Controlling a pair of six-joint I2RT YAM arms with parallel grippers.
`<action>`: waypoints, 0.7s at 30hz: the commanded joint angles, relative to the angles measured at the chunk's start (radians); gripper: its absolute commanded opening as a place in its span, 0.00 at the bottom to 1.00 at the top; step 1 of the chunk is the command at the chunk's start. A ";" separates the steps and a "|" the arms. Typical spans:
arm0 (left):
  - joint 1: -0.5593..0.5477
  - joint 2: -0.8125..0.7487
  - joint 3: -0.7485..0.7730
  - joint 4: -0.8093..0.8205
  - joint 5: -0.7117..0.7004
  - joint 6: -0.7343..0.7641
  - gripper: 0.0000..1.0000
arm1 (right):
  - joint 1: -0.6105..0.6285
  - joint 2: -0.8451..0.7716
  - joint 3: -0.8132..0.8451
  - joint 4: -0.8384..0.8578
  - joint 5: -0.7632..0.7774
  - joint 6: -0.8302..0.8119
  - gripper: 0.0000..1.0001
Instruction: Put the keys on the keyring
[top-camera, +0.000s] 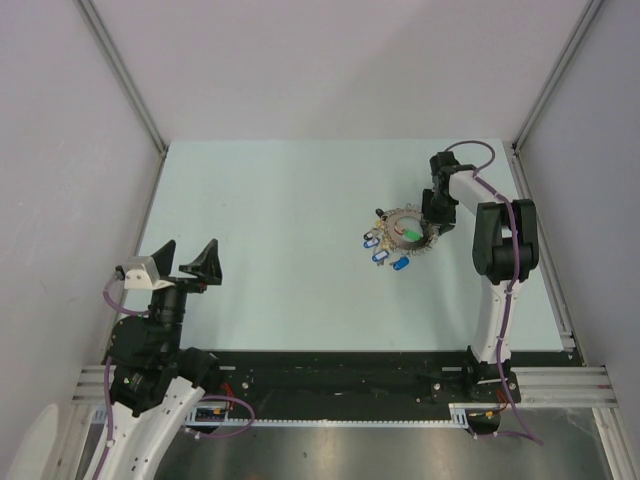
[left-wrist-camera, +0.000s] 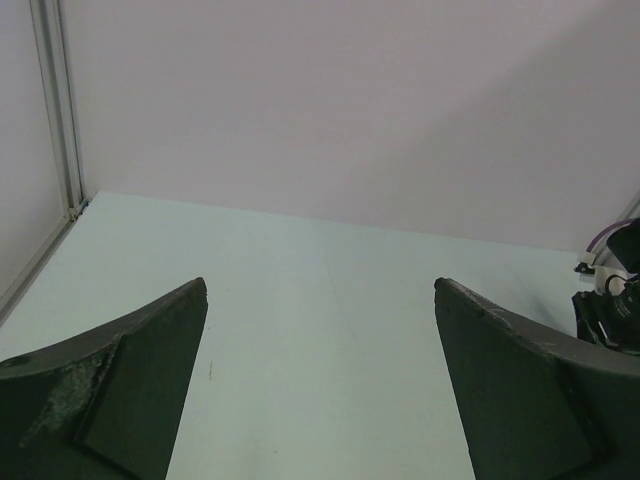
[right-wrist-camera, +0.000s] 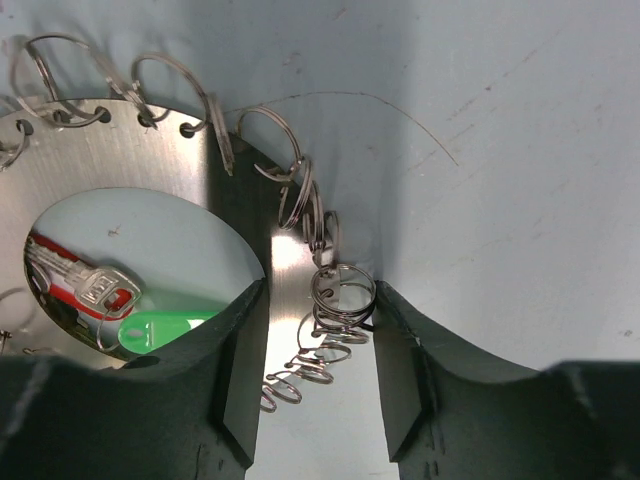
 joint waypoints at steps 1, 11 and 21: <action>0.003 0.017 0.013 0.009 0.022 0.018 1.00 | -0.001 0.017 -0.032 -0.002 -0.011 -0.016 0.31; 0.003 0.023 0.012 0.009 0.025 0.018 1.00 | 0.049 -0.118 0.041 -0.035 0.054 -0.039 0.11; 0.003 0.025 0.013 0.007 0.028 0.016 1.00 | 0.177 -0.244 0.146 -0.096 0.078 -0.036 0.09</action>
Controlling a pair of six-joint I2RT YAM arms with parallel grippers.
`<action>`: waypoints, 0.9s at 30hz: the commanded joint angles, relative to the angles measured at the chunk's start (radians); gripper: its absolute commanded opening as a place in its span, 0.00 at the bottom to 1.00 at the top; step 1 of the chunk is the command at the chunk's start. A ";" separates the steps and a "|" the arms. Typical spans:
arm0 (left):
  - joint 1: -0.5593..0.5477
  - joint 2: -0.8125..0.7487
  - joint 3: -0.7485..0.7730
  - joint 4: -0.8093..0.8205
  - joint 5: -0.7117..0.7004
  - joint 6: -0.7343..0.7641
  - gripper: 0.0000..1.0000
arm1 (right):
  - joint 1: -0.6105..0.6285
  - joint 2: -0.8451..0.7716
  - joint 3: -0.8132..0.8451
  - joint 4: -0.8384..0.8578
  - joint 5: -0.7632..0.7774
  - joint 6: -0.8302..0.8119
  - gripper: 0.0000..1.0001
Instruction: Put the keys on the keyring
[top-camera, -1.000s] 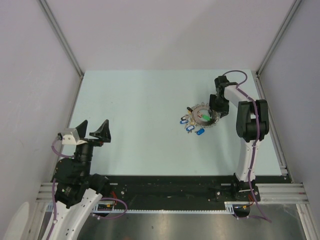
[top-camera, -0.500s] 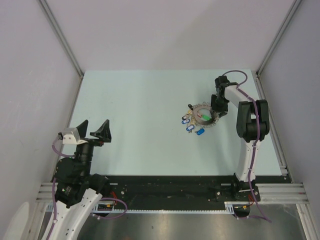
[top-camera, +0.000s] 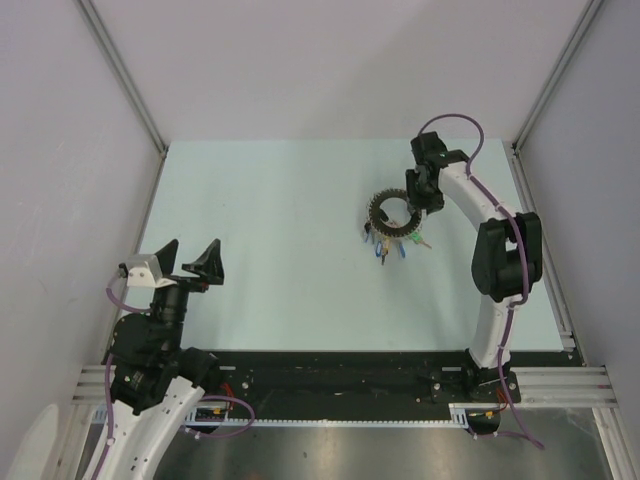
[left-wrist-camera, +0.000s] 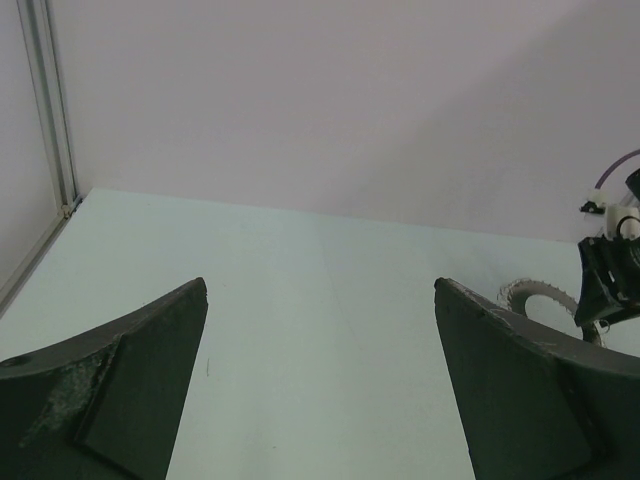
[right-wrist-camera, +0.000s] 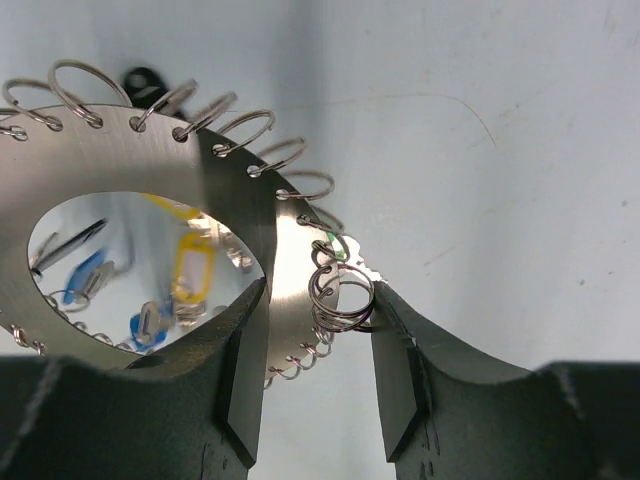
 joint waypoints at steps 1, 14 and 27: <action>0.003 0.010 0.012 0.009 0.013 0.016 1.00 | 0.070 -0.117 0.083 -0.033 0.011 -0.002 0.09; 0.003 0.025 0.012 0.007 0.016 0.017 1.00 | 0.405 -0.137 0.046 -0.007 -0.003 0.069 0.09; 0.003 0.054 0.010 0.004 0.011 0.021 1.00 | 0.531 0.004 -0.019 0.141 0.017 0.100 0.09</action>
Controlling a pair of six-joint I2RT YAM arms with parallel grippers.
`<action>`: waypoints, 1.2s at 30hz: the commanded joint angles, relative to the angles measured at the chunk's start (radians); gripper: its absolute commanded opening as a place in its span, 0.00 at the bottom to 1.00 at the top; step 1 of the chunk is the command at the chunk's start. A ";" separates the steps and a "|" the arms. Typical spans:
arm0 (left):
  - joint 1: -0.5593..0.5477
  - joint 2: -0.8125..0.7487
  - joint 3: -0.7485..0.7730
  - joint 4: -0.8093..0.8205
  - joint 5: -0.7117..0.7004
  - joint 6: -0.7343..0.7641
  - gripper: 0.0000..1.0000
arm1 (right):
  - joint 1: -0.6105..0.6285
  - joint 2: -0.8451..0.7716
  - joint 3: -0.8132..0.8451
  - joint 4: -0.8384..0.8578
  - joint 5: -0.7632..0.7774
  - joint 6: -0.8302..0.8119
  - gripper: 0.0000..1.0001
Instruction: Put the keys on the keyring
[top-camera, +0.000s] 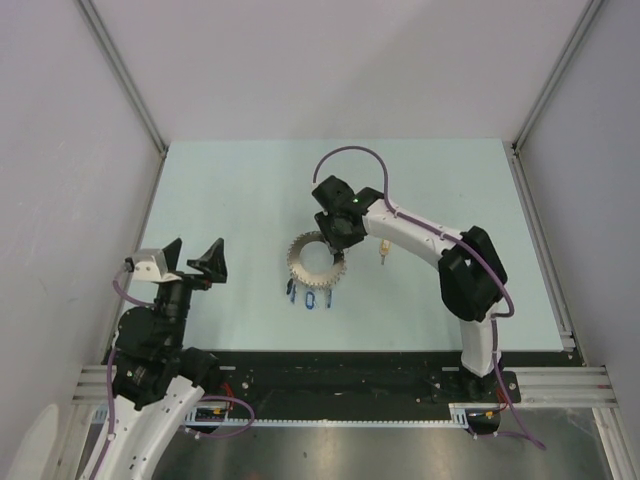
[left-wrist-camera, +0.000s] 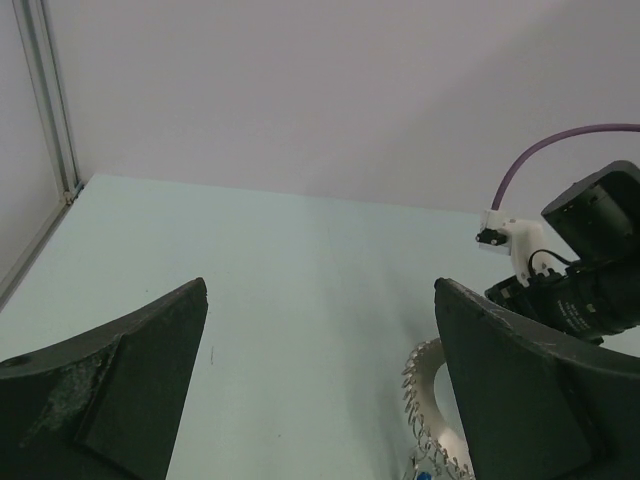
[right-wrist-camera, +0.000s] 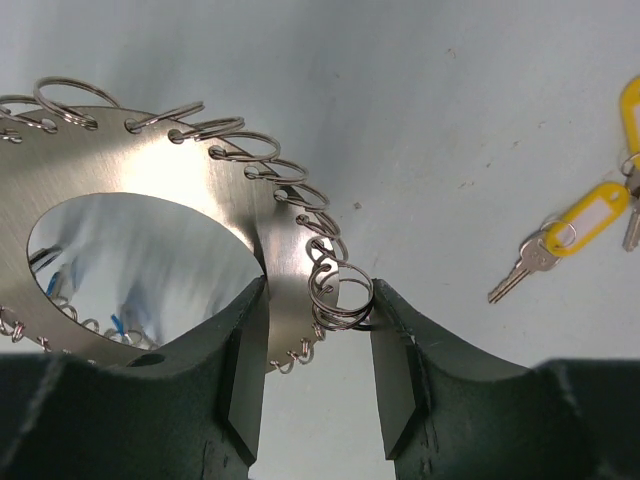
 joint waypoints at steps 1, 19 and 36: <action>0.003 0.022 0.009 0.010 0.012 0.021 1.00 | -0.014 0.044 -0.003 0.093 0.026 0.023 0.09; 0.003 0.048 0.007 0.008 0.012 0.025 1.00 | -0.088 0.219 0.072 0.219 0.048 0.031 0.21; 0.003 0.056 0.009 0.010 0.023 0.021 1.00 | -0.102 -0.065 -0.113 0.241 -0.009 0.093 0.58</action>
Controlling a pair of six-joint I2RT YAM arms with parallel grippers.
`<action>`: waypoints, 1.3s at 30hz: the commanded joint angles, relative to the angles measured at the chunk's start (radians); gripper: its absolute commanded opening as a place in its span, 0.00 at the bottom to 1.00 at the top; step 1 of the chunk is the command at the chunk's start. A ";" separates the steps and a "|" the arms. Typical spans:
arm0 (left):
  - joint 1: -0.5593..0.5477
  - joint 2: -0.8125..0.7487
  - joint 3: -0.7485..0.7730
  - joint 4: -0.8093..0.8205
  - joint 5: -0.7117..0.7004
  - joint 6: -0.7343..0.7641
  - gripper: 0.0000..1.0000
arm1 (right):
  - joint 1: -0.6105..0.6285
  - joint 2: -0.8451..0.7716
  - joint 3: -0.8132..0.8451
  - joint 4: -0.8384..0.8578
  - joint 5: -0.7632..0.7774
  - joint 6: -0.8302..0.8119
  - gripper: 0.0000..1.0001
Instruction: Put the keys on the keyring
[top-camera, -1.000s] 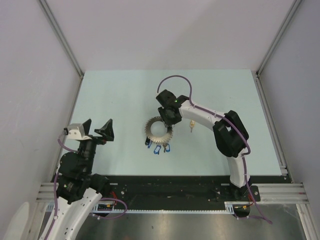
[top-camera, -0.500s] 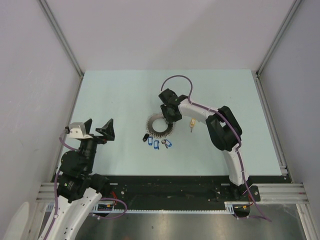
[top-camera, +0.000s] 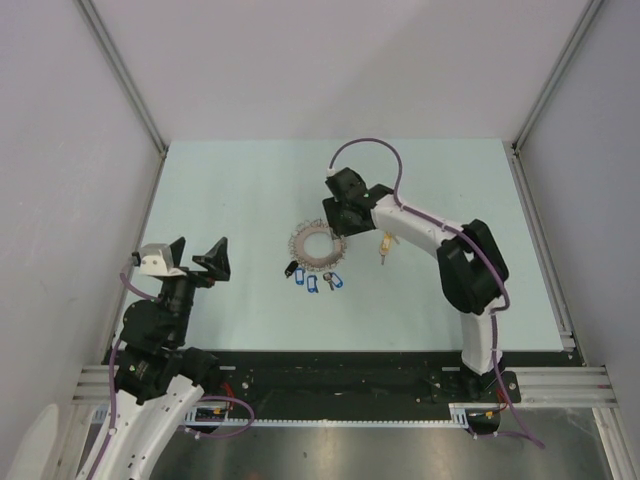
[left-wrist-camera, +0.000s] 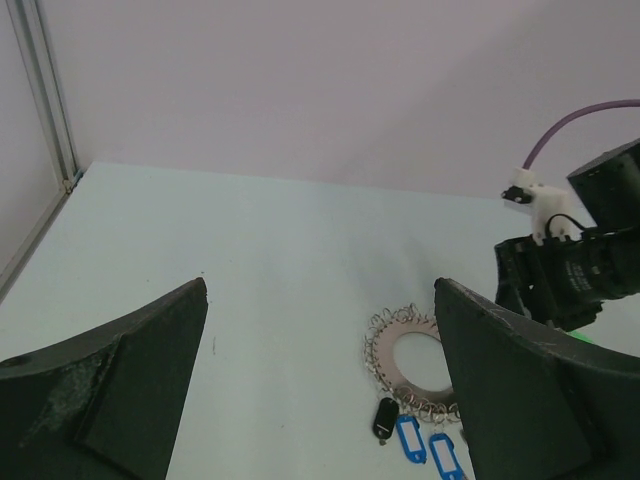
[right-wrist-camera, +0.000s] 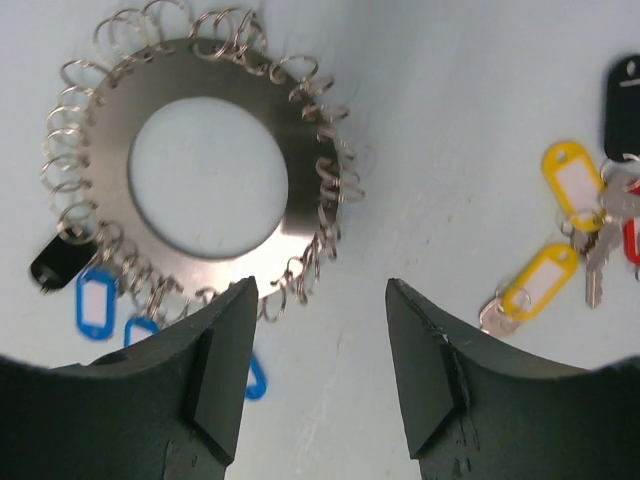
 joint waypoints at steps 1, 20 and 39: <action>0.001 0.010 0.009 0.010 0.020 0.015 1.00 | -0.012 -0.154 -0.102 0.069 -0.063 0.065 0.57; 0.003 0.009 0.007 0.009 0.022 0.014 1.00 | 0.026 -0.133 -0.343 0.325 -0.167 0.315 0.29; 0.003 0.007 0.009 0.012 0.030 0.014 1.00 | 0.042 -0.146 -0.343 0.248 -0.037 0.333 0.26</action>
